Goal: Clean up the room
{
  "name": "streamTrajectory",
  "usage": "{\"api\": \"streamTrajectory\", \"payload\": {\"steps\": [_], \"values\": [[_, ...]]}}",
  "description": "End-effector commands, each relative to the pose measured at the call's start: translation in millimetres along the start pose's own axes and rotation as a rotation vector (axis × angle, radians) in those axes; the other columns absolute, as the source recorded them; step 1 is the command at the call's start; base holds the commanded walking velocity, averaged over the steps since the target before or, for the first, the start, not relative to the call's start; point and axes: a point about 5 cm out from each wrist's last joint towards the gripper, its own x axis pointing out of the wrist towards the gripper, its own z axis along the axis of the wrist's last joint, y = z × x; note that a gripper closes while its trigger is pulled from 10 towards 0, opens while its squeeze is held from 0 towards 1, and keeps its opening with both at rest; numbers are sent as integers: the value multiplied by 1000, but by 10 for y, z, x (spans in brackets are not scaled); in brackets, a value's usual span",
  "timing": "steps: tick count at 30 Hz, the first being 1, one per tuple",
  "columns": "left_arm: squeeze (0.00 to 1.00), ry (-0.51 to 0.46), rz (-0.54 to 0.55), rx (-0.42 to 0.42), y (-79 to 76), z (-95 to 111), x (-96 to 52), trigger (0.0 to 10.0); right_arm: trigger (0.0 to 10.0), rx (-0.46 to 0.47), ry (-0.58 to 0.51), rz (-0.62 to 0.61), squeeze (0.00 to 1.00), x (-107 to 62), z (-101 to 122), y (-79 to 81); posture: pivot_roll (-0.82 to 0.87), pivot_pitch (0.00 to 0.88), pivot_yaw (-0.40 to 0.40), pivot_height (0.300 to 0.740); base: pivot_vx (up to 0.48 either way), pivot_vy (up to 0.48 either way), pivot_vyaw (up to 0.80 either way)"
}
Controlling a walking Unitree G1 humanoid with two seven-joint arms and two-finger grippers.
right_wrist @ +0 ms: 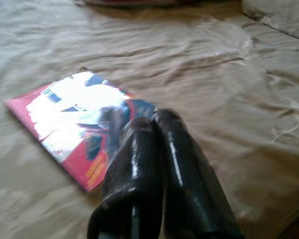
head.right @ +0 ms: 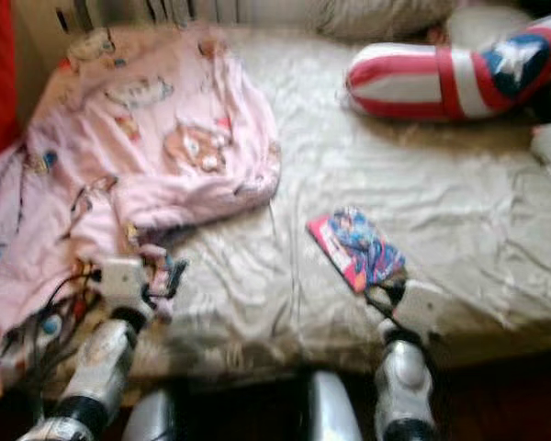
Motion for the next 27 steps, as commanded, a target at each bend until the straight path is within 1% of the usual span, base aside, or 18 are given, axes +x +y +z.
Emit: {"api": "streamTrajectory", "payload": {"steps": [1, 4, 17, 23, 27], "values": [[0, 3, 0, 1, -2, 3, 6, 10000, 10000, -2, 3, 5, 0, 10, 6, 18, 52, 120, -12, 567, 0, 0, 0], [0, 5, -5, 14, -13, 7, 13, 10000, 10000, -1, 4, 1, 0, 11, 5, 9, 53, 124, -10, 567, 0, 0, 0], [0, 6, -6, 23, -12, 0, -1, 10000, 10000, 3, 8, 14, 0, 20, 4, 46, 57, 127, -11, 567, 0, -302, 0], [0, 8, 4, 16, 1, -6, -9, 10000, 10000, 6, 15, 33, 0, 32, 6, 79, 56, 133, -11, 567, 0, 0, 0], [0, 11, 4, 18, 7, -14, -19, 10000, 10000, 12, 23, 73, 0, 63, 27, 144, 58, 138, -9, 567, 0, 0, 0]]}}
